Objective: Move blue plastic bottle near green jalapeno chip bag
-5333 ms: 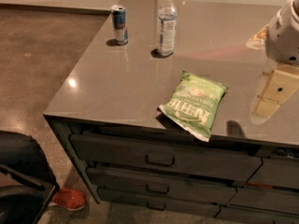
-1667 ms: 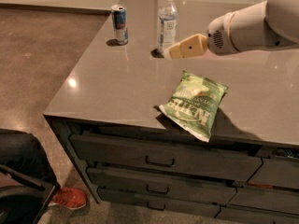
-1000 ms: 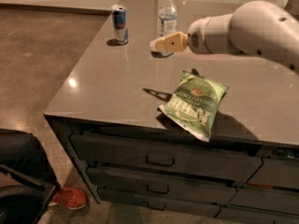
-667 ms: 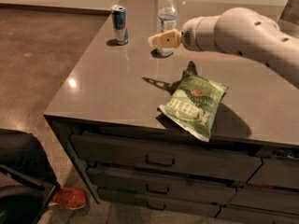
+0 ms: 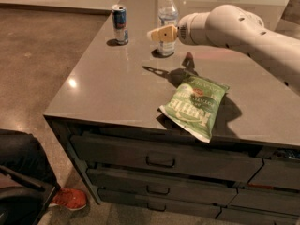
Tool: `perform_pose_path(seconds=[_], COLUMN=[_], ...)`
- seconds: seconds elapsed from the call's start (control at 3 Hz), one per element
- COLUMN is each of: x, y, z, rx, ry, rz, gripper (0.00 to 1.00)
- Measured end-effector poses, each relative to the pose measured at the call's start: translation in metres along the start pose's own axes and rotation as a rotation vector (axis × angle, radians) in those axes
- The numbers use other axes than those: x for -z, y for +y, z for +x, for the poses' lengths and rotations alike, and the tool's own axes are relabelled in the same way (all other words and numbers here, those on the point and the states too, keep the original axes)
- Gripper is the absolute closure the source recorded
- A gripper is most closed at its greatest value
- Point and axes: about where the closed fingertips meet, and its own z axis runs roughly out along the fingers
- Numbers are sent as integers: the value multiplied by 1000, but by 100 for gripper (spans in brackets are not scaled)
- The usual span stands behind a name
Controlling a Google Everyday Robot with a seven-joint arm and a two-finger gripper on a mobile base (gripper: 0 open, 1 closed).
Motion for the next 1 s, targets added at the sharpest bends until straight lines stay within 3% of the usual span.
perform_pose_path(seconds=[0.67, 1.0], x=[-35, -40], y=[-5, -1], z=[-25, -31], rx=[-36, -49], ry=[-24, -26], rz=[-14, -25], gripper=[0, 15])
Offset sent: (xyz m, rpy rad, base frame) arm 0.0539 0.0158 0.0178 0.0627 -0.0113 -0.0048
